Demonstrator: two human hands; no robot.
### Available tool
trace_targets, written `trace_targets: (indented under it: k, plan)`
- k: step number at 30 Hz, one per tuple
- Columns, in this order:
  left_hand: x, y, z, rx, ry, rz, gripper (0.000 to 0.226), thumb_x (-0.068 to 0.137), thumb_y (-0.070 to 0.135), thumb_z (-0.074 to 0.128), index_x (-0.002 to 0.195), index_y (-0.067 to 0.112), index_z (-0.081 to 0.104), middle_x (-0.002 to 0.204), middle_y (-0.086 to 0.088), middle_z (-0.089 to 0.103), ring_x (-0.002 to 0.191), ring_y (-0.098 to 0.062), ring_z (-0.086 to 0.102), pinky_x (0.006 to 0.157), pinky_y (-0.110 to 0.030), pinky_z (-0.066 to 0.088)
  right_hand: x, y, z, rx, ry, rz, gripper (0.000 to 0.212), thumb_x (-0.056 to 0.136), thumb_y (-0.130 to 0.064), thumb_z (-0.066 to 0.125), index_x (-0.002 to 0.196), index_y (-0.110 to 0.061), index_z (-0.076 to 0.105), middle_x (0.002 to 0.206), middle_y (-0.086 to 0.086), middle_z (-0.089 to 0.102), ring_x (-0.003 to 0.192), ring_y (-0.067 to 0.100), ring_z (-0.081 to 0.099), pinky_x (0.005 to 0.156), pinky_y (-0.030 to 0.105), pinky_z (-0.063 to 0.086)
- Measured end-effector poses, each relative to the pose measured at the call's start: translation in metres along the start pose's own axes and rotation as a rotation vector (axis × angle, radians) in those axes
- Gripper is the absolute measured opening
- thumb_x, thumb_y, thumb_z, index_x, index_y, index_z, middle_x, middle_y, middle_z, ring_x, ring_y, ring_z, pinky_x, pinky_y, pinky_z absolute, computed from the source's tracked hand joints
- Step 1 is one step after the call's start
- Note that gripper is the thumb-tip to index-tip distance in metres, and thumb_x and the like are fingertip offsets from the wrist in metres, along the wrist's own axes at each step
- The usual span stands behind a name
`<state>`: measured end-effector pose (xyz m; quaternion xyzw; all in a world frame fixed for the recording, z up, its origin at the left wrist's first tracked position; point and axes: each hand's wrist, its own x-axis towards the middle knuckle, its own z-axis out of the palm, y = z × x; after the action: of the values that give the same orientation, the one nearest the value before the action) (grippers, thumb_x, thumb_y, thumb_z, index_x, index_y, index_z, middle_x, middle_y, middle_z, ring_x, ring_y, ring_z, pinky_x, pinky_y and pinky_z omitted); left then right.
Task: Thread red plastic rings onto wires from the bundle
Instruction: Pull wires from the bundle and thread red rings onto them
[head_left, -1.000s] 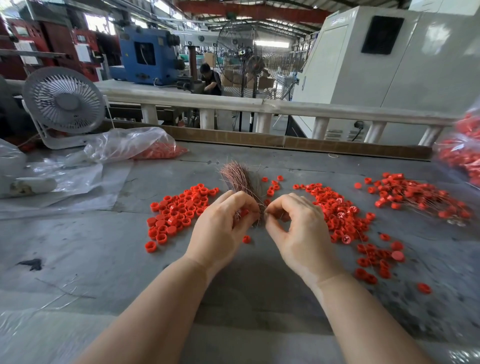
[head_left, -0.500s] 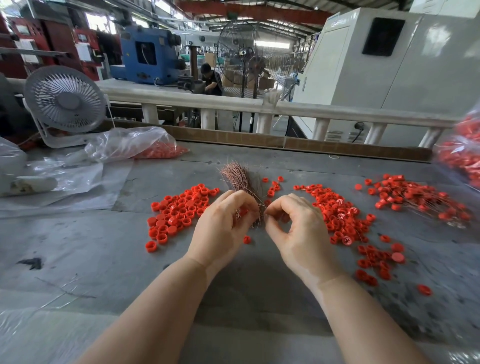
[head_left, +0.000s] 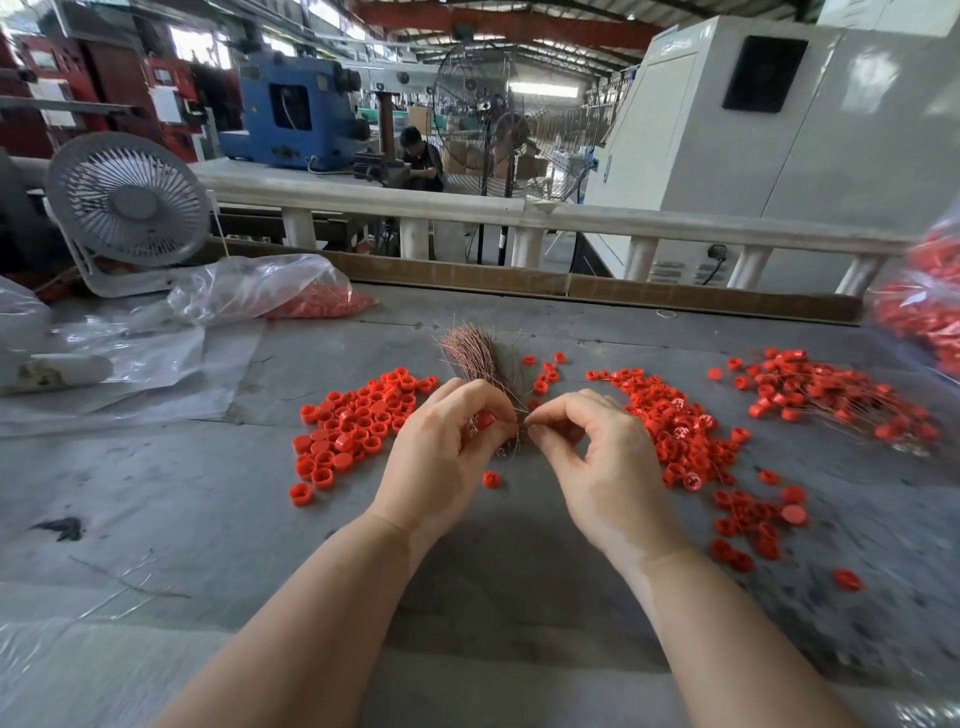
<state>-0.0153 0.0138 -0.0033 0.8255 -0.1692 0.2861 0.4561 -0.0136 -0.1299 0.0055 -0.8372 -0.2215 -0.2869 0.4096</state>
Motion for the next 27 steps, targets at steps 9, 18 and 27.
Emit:
trace_targets:
  k: [9, 18, 27]
  plan:
    - [0.0003, 0.0031, 0.0001, -0.078, -0.034, -0.100, 0.019, 0.078, 0.001, 0.070, 0.080, 0.020, 0.067, 0.073, 0.015, 0.056, 0.061, 0.011, 0.048, 0.061, -0.005, 0.034, -0.0016, -0.0011, -0.0027, -0.241, 0.081, -0.115, 0.004, 0.075, -0.013, 0.065, 0.074, -0.015, 0.068, 0.068, -0.005, 0.059, 0.071, 0.021, 0.055, 0.071, 0.032, 0.033]
    - [0.0007, 0.0043, 0.0006, -0.036, -0.043, -0.045, 0.025, 0.080, -0.003, 0.065, 0.077, 0.021, 0.061, 0.072, 0.015, 0.052, 0.063, 0.011, 0.047, 0.062, -0.006, 0.033, -0.0022, -0.0022, -0.0018, -0.213, 0.039, -0.068, 0.007, 0.077, -0.020, 0.061, 0.076, -0.018, 0.068, 0.070, -0.008, 0.060, 0.072, 0.017, 0.055, 0.073, 0.032, 0.035]
    - [-0.0008, 0.0017, 0.0017, 0.071, -0.016, 0.047, 0.016, 0.079, -0.001, 0.067, 0.080, 0.015, 0.065, 0.073, 0.015, 0.048, 0.063, 0.008, 0.047, 0.062, -0.004, 0.034, 0.0000, -0.0007, -0.0023, -0.131, -0.001, -0.042, 0.012, 0.075, -0.004, 0.071, 0.075, -0.015, 0.068, 0.068, -0.011, 0.054, 0.068, 0.014, 0.051, 0.072, 0.047, 0.046]
